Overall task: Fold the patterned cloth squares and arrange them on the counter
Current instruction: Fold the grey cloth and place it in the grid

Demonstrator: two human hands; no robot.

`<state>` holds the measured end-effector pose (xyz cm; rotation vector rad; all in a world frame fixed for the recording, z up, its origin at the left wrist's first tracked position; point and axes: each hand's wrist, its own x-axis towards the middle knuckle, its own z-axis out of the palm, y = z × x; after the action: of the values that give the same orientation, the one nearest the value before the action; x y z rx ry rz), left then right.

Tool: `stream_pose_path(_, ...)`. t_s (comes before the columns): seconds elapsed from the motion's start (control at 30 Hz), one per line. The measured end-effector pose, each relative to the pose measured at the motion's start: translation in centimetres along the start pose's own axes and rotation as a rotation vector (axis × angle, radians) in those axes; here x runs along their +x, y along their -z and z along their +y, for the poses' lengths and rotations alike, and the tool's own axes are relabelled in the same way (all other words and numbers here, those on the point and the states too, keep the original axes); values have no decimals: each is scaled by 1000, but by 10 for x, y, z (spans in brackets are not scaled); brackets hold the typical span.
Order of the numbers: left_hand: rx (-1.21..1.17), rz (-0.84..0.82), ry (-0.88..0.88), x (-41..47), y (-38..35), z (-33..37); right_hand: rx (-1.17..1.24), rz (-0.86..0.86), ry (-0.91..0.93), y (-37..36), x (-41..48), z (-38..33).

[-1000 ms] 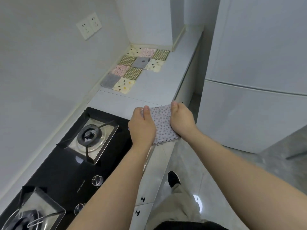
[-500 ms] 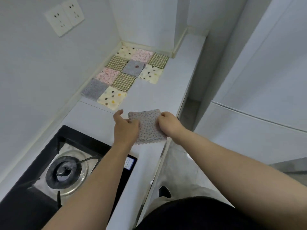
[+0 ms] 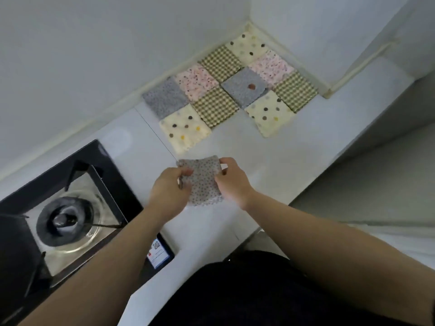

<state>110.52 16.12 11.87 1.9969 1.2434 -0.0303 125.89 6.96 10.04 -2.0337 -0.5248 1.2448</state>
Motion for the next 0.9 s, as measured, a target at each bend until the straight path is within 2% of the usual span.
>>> stream_pose_path(0.23, -86, 35, 170, 32, -30, 38, -177, -95, 153, 52, 60, 1)
stream_pose_path(0.4, -87, 38, 187, 63, -44, 73, -280, -82, 303, 89, 99, -1)
stream_pose_path(0.53, -92, -56, 112, 97, -67, 121, -259, 69, 264, 142, 132, -5)
stream_pose_path(0.73, -131, -262, 1, 153, -125, 207, -253, 423, 143, 239, 167, 12)
stream_pose_path(0.9, -125, -414, -98, 184, -158, 265, -282, 575, 80, 307, 177, 33)
